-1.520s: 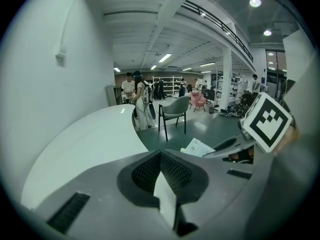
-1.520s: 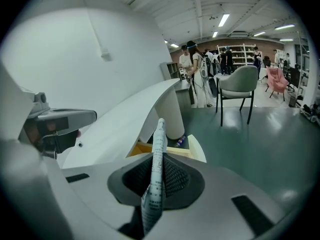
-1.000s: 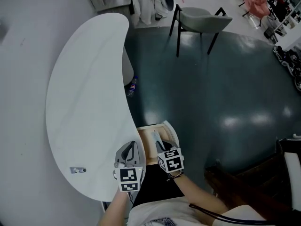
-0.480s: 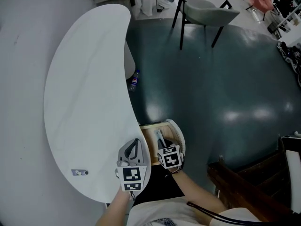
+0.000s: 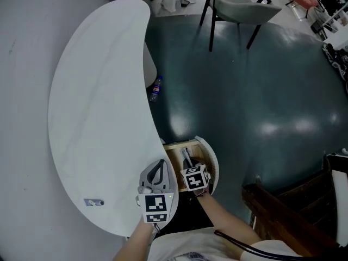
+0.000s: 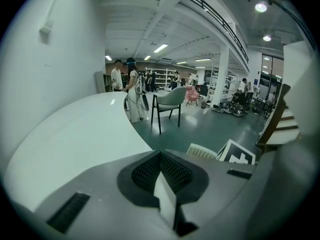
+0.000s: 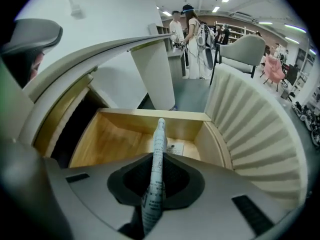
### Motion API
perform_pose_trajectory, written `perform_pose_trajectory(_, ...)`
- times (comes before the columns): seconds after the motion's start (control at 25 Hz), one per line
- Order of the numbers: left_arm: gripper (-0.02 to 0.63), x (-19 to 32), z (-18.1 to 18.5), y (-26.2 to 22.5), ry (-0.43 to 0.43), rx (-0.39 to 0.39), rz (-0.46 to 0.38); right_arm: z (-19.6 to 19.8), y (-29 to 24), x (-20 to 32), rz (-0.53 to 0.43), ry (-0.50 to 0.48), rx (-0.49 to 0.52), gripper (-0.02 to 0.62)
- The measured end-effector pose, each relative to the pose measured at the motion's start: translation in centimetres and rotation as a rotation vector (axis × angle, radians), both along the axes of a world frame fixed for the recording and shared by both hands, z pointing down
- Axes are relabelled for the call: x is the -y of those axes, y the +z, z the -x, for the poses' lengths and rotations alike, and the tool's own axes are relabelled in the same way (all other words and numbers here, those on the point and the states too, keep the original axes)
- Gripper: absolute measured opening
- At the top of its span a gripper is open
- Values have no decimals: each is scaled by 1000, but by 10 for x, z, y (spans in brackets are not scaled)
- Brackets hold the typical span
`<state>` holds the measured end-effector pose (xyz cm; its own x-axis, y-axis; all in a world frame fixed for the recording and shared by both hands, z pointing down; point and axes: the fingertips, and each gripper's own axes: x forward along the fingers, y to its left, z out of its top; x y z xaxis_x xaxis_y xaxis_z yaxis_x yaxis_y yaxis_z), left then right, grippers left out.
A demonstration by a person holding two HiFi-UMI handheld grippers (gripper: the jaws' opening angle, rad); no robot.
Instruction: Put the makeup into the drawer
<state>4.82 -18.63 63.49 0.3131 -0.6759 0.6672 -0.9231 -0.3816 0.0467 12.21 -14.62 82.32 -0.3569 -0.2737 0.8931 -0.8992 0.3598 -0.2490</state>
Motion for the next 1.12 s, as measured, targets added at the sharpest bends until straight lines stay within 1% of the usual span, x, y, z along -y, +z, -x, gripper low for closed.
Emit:
perform_pose_trajectory(0.32,17,6,11,7,-20,15,15,2,18,2,16,-3,-8,52)
perform_pose_trajectory(0.44,17,6,12,10,-22,19,19,6,21,1,11,-12,-9,52)
perform_pose_trajectory(0.56,17,8,11,12,-16,28,19,7,25,1,1,4,1,52)
perform_pose_trajectory(0.68,17,10,13,14,-18,33,22,8,33,-4,15,-11,5,52)
perform_pose_trajectory(0.8,17,12,16,17,-37,27,30,8,40,-7,24,-24,-4,52)
perform_pose_trajectory(0.96,17,12,19,17,-59,23,39,7,41,-7,23,-13,-3,54)
perform_pose_trajectory(1.12,17,10,21,16,-72,20,43,8,41,-9,27,-14,5,83)
